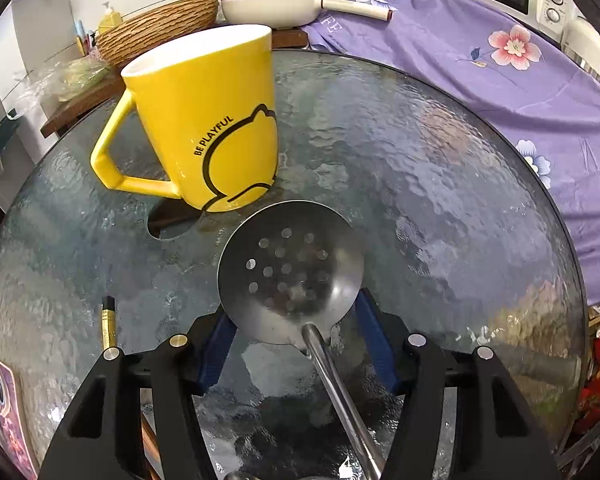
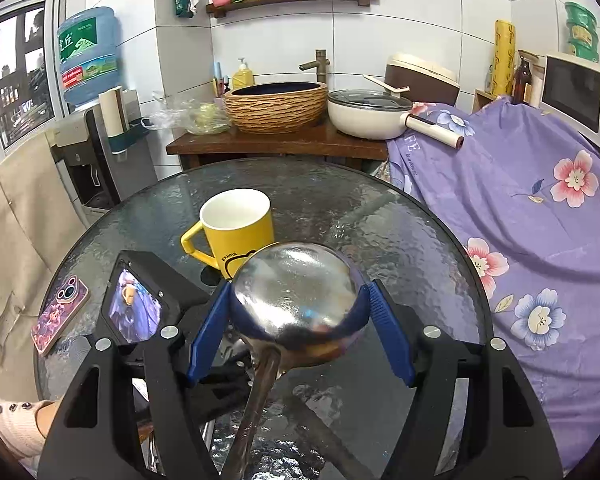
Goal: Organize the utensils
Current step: 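Lift the skimmer with the left gripper while the right carries the ladle toward the yellow mug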
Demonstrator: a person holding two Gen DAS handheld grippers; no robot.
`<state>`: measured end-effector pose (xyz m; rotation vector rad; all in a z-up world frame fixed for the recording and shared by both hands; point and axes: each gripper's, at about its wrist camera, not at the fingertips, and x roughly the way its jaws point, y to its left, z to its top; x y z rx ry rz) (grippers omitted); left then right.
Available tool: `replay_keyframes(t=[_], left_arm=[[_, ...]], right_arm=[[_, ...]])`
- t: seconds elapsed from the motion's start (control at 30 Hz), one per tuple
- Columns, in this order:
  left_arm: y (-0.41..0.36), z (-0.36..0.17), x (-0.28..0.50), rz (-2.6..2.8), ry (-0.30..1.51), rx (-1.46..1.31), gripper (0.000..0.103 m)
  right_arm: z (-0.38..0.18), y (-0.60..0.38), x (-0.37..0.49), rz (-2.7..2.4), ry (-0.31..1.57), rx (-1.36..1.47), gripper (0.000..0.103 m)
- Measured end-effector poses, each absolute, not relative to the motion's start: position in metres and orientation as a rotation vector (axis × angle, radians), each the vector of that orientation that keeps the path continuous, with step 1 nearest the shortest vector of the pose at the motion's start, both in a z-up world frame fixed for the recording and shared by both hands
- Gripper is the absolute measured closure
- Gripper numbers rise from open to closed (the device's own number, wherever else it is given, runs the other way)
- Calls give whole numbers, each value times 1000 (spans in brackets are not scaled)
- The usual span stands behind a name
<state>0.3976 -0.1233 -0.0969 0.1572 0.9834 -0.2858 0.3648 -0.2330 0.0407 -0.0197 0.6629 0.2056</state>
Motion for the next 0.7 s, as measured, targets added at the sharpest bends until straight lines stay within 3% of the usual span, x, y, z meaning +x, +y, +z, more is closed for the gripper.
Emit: replay_keyframes(t=[0.27, 0.7], left_arm=[[-108, -76, 388, -316, 923, 64, 47], [-74, 21, 343, -312, 574, 17, 47]], right_arm=[[40, -232, 364, 212, 661, -23, 34], [66, -217, 354, 239, 577, -58, 34]])
